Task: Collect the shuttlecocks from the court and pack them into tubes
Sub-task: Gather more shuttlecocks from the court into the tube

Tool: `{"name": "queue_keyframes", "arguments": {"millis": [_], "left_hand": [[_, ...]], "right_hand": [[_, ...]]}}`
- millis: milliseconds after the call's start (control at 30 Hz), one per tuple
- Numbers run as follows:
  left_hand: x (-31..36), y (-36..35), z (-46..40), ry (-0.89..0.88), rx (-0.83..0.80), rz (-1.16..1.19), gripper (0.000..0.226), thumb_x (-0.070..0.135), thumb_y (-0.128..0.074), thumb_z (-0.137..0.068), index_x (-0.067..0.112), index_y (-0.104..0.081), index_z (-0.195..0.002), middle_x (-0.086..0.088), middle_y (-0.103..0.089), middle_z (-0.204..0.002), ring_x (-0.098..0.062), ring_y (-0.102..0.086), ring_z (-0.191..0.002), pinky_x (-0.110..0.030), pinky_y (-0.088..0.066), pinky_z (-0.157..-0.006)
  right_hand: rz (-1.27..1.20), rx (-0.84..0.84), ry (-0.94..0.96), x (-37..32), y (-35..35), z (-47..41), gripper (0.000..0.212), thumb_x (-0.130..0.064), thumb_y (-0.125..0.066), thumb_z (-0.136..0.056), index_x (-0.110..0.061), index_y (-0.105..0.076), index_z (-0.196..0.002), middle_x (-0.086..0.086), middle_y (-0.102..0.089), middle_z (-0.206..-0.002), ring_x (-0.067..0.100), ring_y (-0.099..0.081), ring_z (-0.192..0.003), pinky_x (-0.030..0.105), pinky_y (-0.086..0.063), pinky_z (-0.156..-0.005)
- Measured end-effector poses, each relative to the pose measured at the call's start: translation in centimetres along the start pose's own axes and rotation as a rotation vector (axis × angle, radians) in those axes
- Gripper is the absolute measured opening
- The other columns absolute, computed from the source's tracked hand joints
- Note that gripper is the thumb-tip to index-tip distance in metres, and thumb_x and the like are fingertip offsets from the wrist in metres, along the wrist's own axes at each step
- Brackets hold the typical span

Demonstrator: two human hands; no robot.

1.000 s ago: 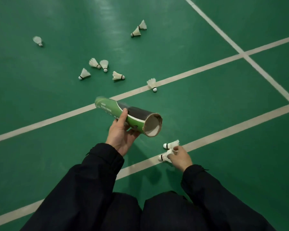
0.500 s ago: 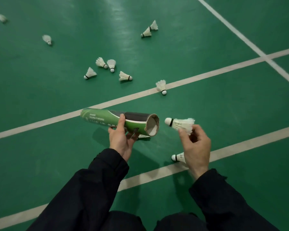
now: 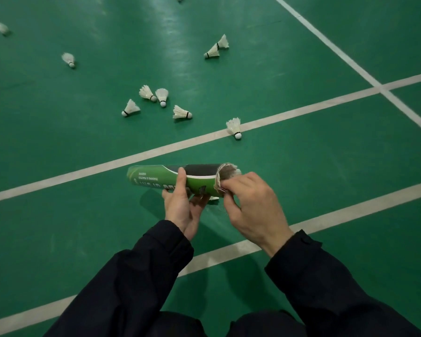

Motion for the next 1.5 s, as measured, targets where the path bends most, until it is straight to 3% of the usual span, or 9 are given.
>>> {"name": "queue_keyframes", "arguments": {"millis": [267,467,567,667,800,900,1067,1233,1500], "left_hand": [[-1.3,0.1,0.3,0.028,-0.039,-0.025,0.070,0.037,-0.072,-0.095,0.007,-0.042,-0.151,-0.022,-0.065,-0.128,-0.021,-0.074,-0.079,-0.035,-0.061,-0.067],[-0.3,-0.4,-0.4,-0.011,-0.027,0.038,0.079,0.038,-0.076,-0.092,0.012,-0.036,-0.155,-0.028,-0.062,-0.137,-0.025,-0.076,-0.086,-0.040,-0.062,-0.072],[-0.5,0.4,-0.5,-0.006,0.017,0.028,0.084,0.033,-0.071,-0.096,0.023,-0.019,-0.161,-0.021,-0.064,-0.132,-0.023,-0.078,-0.081,-0.042,-0.063,-0.074],[-1.0,0.4,0.0,0.014,0.009,0.006,0.080,0.033,-0.069,-0.098,0.023,-0.019,-0.160,-0.018,-0.066,-0.126,-0.023,-0.077,-0.085,-0.041,-0.063,-0.075],[-1.0,0.1,0.4,0.023,-0.022,-0.024,0.069,0.033,-0.067,-0.099,0.019,-0.029,-0.155,-0.020,-0.064,-0.130,-0.024,-0.075,-0.087,-0.040,-0.062,-0.073],[-1.5,0.6,0.5,0.038,0.008,-0.029,0.069,0.032,-0.067,-0.099,0.020,-0.027,-0.155,-0.018,-0.066,-0.119,-0.024,-0.075,-0.083,-0.043,-0.063,-0.074],[-1.5,1.4,0.5,0.060,0.052,0.007,0.077,0.031,-0.070,-0.097,0.023,-0.024,-0.158,-0.021,-0.062,-0.129,-0.031,-0.071,-0.096,-0.044,-0.063,-0.073],[-1.1,2.0,-0.1,0.055,0.089,0.003,0.062,0.035,-0.070,-0.097,0.013,-0.037,-0.145,-0.023,-0.060,-0.135,-0.035,-0.069,-0.107,-0.041,-0.063,-0.067],[-0.6,1.1,0.5,-0.002,0.027,-0.003,0.066,0.038,-0.072,-0.096,0.014,-0.039,-0.148,-0.026,-0.062,-0.135,-0.031,-0.074,-0.090,-0.041,-0.061,-0.069]], "right_hand": [[0.073,-0.610,-0.128,-0.5,-5.4,-0.4,0.036,-0.037,-0.050,-0.087,-0.016,-0.060,-0.115,0.009,-0.068,-0.115,0.026,-0.053,-0.118,0.040,-0.024,-0.118],[-0.284,0.073,-0.122,0.6,-0.2,0.3,0.024,-0.037,-0.055,-0.093,-0.018,-0.068,-0.099,-0.011,-0.067,-0.102,0.004,-0.057,-0.096,0.035,-0.044,-0.105],[-0.314,0.252,-0.482,9.7,0.5,4.0,0.016,-0.027,-0.054,-0.099,-0.017,-0.066,-0.102,-0.001,-0.071,-0.103,0.015,-0.065,-0.097,0.037,-0.053,-0.094],[-0.107,0.010,-0.936,19.6,-3.8,10.2,0.024,-0.025,-0.062,-0.098,-0.011,-0.061,-0.118,0.008,-0.065,-0.123,0.020,-0.060,-0.108,0.033,-0.047,-0.096],[-0.074,-0.345,-1.048,22.9,-10.8,15.2,0.063,-0.048,-0.072,-0.089,-0.008,-0.053,-0.133,0.009,-0.063,-0.127,0.025,-0.061,-0.108,0.035,-0.049,-0.091],[-0.037,-0.411,-1.077,23.2,-13.1,16.4,0.053,-0.045,-0.070,-0.089,-0.010,-0.062,-0.128,0.008,-0.070,-0.118,0.027,-0.065,-0.101,0.035,-0.053,-0.086],[-0.156,-0.143,-0.919,19.8,-9.7,12.2,0.022,-0.035,-0.063,-0.097,-0.014,-0.069,-0.095,0.001,-0.066,-0.086,0.019,-0.061,-0.074,0.027,-0.043,-0.060],[-0.347,0.458,-0.377,9.1,2.6,5.0,0.011,-0.022,-0.064,-0.097,-0.012,-0.068,-0.098,-0.003,-0.065,-0.096,0.014,-0.057,-0.088,0.025,-0.049,-0.081],[0.035,0.168,0.107,-0.2,1.9,2.4,0.015,-0.025,-0.061,-0.093,-0.014,-0.071,-0.090,0.000,-0.074,-0.091,0.023,-0.062,-0.090,0.042,-0.046,-0.086]]}}
Point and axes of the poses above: each hand's wrist, its own z-axis away from the middle knuckle, its own y-axis out of the back of the hand, x = y × z, the point moved 10 cm from there along -z, towards the middle knuckle
